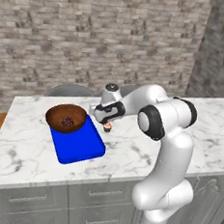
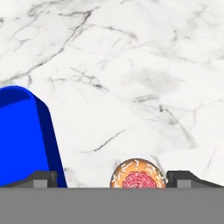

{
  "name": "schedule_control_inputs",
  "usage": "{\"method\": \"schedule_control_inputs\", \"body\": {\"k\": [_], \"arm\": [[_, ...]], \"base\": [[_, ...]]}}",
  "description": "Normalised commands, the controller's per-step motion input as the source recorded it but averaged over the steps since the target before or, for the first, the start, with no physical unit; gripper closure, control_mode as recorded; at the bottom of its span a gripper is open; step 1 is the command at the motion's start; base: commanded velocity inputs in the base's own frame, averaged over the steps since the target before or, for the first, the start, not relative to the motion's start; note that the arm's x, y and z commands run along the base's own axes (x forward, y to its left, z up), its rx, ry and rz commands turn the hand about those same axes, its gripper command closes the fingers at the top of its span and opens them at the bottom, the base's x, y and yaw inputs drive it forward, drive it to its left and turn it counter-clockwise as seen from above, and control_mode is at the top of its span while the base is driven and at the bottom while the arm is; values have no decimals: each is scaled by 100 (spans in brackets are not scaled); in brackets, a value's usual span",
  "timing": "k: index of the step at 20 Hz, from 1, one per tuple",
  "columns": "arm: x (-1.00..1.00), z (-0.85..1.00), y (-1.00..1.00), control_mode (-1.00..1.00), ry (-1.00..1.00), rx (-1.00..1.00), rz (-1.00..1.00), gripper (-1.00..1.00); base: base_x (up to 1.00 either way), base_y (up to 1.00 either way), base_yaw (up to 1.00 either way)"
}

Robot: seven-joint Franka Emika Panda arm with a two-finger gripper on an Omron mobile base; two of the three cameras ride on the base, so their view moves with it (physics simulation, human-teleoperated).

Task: Place the bowl with cake and the cupcake onto the tray.

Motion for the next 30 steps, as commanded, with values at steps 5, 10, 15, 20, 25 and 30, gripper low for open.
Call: {"method": "schedule_control_inputs", "body": {"k": [5,10,15,20,25,30], "arm": [[4,-29,-13,-100,6,-8,3,-100],[0,-21,-19,-100,1,1,0,-100],[0,-18,-24,-100,1,1,0,-100],[-1,-11,-1,-100,0,0,0,-100],[-1,-3,11,-100,1,2,0,-100],[0,-2,1,-100,2,1,0,-100]], "base": [[0,0,0],[0,0,0],[0,0,0],[0,0,0],[0,0,0],[0,0,0]]}}
